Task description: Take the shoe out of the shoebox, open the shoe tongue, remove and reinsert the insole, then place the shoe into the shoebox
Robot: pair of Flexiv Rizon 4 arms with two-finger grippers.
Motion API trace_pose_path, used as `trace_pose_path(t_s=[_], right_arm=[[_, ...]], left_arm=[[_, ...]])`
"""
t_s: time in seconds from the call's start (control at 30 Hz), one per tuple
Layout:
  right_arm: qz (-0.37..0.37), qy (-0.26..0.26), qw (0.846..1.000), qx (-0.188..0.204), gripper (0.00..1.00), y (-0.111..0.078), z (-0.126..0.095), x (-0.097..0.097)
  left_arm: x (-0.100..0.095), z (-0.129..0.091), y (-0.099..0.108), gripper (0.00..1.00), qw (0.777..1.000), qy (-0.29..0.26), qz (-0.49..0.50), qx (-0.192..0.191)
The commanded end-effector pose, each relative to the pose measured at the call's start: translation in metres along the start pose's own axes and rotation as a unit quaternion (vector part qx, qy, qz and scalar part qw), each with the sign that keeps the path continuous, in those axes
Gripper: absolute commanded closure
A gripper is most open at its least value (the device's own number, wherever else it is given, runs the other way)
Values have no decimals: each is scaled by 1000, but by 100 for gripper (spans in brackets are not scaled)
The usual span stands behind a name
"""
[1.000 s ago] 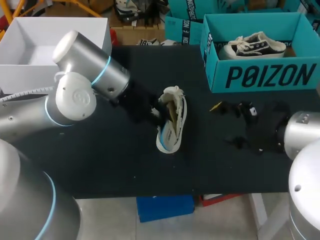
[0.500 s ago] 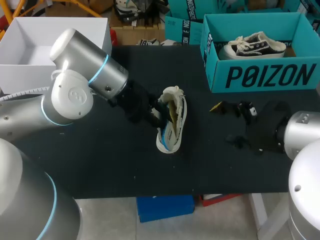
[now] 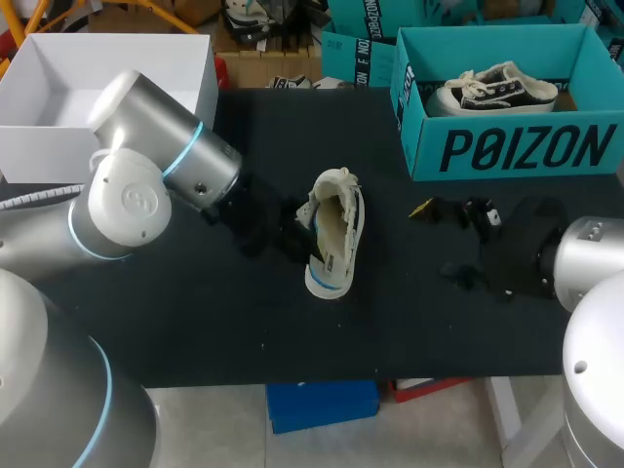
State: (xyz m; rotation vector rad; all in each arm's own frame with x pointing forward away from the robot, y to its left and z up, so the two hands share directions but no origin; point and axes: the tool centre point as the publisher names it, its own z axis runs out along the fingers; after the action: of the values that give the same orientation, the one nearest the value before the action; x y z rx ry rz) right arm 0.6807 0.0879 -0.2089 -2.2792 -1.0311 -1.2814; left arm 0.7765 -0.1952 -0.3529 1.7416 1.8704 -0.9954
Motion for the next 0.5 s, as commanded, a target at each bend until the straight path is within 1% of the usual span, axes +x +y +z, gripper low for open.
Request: trace_pose_path(t_s=[0.03,0.23,0.5], right_arm=[[19,15,998,65,0,0,-5,-8],[19,15,998,65,0,0,-5,-8],[19,15,998,65,0,0,-5,-8]], left_arm=[[1,1,-2,100,1000,-5,3,-4],[1,4,-1,100,1000,-8,5,-5],[1,5,13,100,1000,-4,13,-17]])
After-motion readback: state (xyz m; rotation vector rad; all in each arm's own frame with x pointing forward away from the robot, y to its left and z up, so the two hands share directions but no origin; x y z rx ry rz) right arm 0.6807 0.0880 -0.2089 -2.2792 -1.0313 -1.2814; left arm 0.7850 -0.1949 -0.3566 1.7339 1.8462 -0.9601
